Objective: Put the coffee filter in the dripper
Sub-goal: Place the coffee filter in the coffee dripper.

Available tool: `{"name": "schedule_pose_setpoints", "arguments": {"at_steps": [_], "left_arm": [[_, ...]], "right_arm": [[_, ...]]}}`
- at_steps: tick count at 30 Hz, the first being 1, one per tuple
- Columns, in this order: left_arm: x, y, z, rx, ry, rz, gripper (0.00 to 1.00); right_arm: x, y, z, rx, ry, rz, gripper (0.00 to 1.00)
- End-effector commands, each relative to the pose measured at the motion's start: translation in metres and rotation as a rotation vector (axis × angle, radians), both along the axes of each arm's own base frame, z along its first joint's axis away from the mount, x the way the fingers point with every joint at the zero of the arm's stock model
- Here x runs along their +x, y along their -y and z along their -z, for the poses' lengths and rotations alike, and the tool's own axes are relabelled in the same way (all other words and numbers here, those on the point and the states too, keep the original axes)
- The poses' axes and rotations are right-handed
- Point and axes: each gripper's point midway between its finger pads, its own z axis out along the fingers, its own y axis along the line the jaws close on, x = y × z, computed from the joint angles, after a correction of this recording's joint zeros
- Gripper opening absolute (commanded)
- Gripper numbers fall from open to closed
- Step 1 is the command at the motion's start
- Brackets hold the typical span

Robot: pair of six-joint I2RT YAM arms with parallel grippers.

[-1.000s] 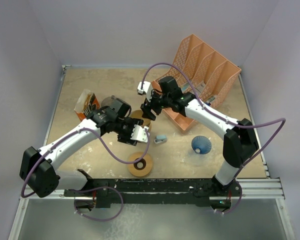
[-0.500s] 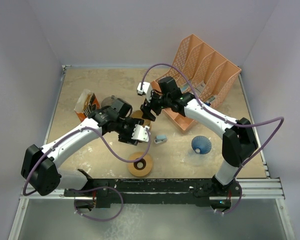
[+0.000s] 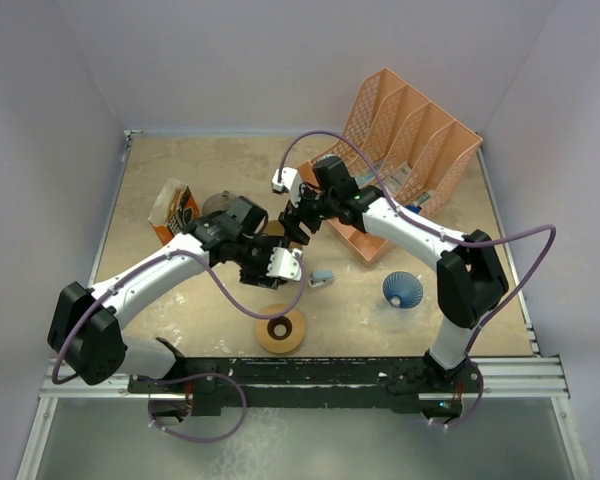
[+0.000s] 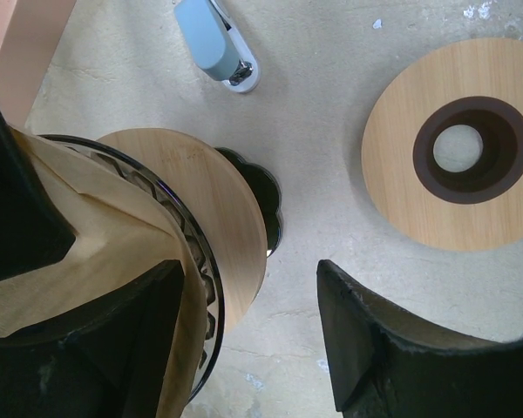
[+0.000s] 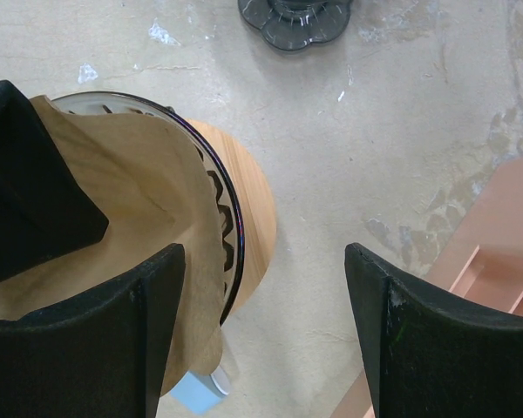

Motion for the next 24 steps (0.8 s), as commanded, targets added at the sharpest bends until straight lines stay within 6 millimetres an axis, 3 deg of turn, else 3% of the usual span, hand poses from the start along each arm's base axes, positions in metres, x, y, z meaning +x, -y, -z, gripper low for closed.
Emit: {"name": "schedule_pose_setpoints", "arguments": {"at_steps": [1, 8, 17, 24], "left_arm": [[0.005, 0.005, -0.008, -0.027, -0.002, -0.012, 0.63], [0.005, 0.002, -0.007, -0.018, -0.009, -0.016, 0.63], [0.012, 0.006, -0.035, -0.046, 0.029, -0.01, 0.65], [0.012, 0.006, -0.047, -0.054, 0.042, -0.002, 0.66]], "right_arm": [[0.007, 0.002, 0.0, -0.008, 0.018, 0.025, 0.76], [0.005, 0.0, -0.006, 0.007, 0.021, 0.009, 0.77], [-0.001, -0.008, -0.033, 0.058, 0.043, -0.049, 0.8], [-0.002, -0.008, -0.041, 0.066, 0.045, -0.059, 0.81]]}}
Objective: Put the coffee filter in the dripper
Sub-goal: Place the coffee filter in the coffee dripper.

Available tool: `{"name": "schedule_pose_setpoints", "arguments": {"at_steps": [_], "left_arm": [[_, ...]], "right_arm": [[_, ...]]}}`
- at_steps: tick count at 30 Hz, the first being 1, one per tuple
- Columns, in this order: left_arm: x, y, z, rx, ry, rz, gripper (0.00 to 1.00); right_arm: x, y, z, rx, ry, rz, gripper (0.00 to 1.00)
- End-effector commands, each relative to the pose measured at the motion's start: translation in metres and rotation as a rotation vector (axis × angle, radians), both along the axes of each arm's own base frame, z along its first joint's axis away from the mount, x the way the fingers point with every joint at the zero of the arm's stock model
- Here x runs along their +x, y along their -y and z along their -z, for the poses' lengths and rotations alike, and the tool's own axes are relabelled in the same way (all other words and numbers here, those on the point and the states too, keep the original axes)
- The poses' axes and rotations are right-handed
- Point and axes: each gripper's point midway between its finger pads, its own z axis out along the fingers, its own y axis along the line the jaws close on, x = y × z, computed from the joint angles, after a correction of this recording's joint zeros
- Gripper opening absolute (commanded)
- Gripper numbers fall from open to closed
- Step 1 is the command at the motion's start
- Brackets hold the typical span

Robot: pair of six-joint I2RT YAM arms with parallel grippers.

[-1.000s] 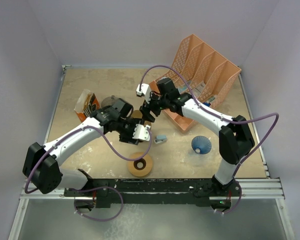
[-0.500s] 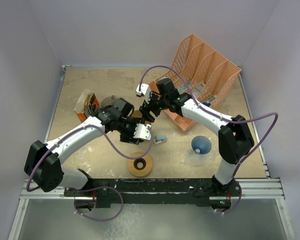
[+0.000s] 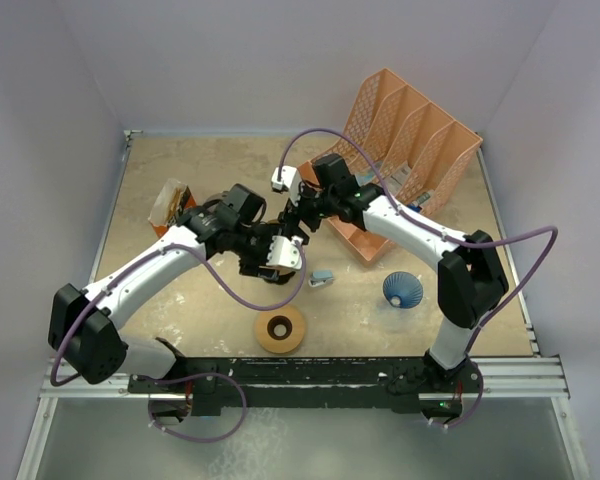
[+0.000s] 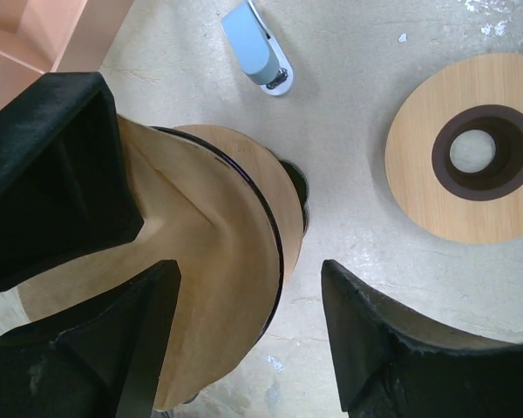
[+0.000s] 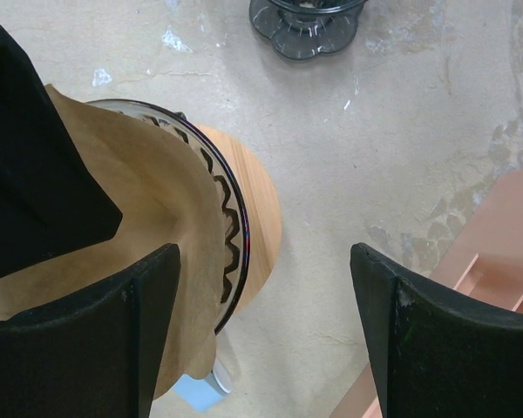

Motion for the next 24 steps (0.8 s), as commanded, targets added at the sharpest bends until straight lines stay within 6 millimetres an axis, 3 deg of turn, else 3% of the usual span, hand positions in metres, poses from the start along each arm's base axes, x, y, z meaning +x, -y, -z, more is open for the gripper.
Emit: {"name": "schedule_pose_setpoints", "arguments": {"at_steps": [1, 13, 24], "left_arm": [[-0.001, 0.003, -0.019, -0.033, 0.017, 0.018, 0.66], [-0.008, -0.005, -0.023, -0.025, 0.015, 0.012, 0.66], [-0.014, -0.006, -0.019, -0.035, 0.001, 0.025, 0.66]], "right_arm": [[0.002, -0.006, -0.037, 0.063, 0.053, -0.036, 0.82], [0.006, -0.003, -0.052, 0.079, 0.069, -0.026, 0.83], [0.01, -0.002, -0.05, 0.069, 0.057, -0.011, 0.76]]}}
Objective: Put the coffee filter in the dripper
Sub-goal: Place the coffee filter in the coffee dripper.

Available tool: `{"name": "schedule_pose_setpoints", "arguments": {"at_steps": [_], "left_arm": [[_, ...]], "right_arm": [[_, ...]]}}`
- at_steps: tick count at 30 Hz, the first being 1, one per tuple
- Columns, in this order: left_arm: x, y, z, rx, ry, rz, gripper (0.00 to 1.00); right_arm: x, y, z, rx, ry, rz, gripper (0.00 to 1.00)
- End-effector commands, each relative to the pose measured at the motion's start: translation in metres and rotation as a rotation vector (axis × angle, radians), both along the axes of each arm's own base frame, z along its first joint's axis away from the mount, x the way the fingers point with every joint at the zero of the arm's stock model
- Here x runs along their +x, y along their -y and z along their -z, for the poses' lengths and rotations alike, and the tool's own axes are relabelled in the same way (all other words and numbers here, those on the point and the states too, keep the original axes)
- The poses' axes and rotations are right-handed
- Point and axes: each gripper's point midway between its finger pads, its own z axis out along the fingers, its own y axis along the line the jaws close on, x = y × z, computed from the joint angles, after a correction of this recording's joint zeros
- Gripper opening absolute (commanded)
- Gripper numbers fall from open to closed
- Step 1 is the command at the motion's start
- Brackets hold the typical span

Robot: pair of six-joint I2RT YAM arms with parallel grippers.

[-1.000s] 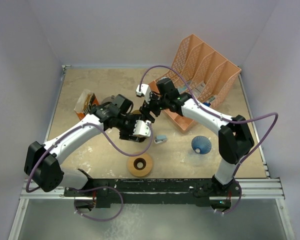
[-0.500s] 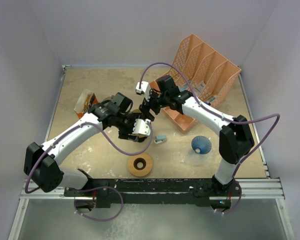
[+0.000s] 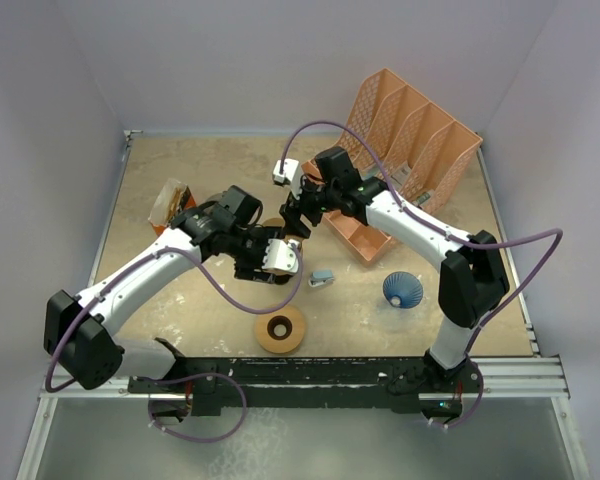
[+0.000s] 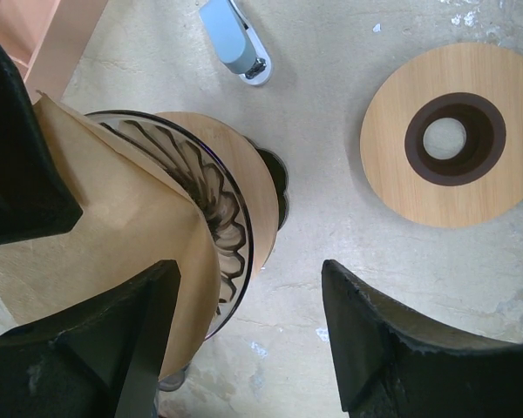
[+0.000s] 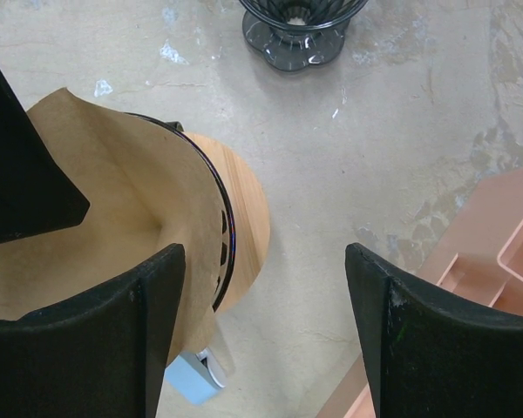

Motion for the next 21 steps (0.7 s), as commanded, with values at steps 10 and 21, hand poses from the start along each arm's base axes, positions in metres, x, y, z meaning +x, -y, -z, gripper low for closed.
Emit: {"name": "schedule_pose_setpoints", "arguments": {"at_steps": [10, 21], "left_arm": [[-0.007, 0.002, 0.002, -0.036, -0.012, 0.03, 0.66], [-0.006, 0.005, 0.019, -0.027, -0.044, 0.03, 0.66]], "right_arm": [[0.013, 0.005, -0.011, -0.005, 0.054, 0.045, 0.73], [0.017, 0.01, 0.002, -0.033, 0.06, 0.076, 0.73]]}}
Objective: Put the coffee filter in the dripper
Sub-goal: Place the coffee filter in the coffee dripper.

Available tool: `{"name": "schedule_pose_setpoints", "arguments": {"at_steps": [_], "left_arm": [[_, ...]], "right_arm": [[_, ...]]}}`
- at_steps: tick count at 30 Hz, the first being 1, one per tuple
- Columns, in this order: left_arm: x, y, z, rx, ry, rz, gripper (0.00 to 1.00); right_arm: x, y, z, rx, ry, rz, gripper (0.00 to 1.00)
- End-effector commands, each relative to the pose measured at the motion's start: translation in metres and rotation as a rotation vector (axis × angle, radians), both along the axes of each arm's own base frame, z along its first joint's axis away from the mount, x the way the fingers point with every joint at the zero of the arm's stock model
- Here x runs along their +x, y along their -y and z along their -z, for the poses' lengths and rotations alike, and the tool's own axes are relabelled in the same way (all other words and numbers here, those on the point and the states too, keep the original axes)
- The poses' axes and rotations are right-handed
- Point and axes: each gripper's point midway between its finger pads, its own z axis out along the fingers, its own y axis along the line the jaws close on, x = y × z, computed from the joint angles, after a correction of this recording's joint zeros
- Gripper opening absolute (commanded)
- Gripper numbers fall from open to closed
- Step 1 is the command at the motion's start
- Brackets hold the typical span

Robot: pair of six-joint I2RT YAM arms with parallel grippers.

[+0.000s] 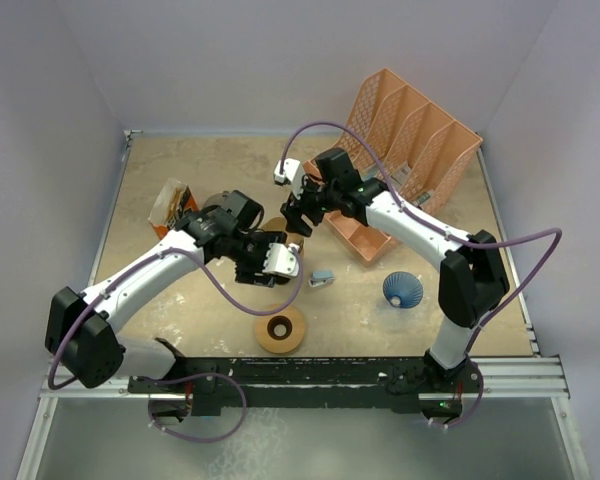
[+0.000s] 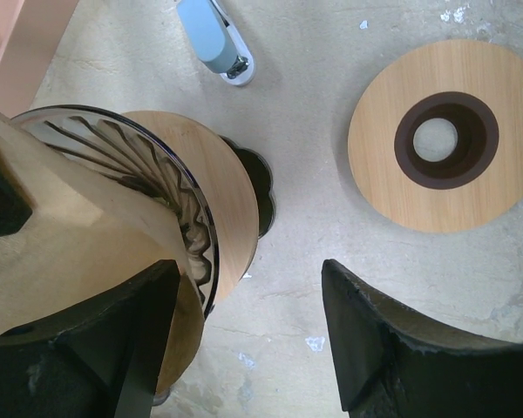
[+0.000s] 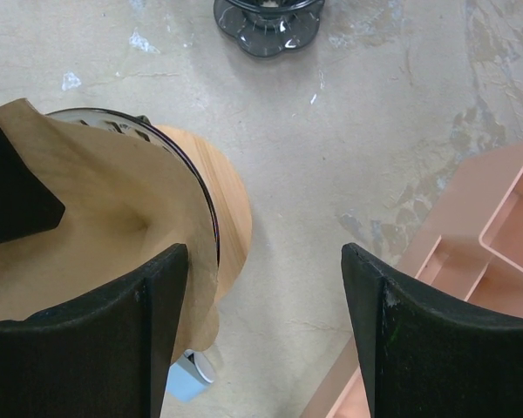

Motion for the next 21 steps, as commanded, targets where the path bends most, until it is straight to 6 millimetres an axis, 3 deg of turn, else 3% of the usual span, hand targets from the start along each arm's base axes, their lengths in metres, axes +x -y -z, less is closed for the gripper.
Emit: {"name": "schedule_pose_setpoints", "arguments": {"at_steps": [1, 13, 21], "left_arm": [[0.0, 0.008, 0.005, -0.035, -0.021, 0.027, 0.66], [-0.001, 0.011, 0.015, -0.025, -0.062, 0.04, 0.66], [-0.001, 0.009, 0.014, -0.017, -0.056, 0.035, 0.66]], "right_arm": [[0.007, 0.002, -0.003, 0.0, 0.035, 0.022, 0.73], [-0.001, 0.003, 0.009, -0.002, 0.025, -0.003, 0.73], [-0.002, 0.002, 0.006, 0.003, 0.034, -0.012, 0.74]]}}
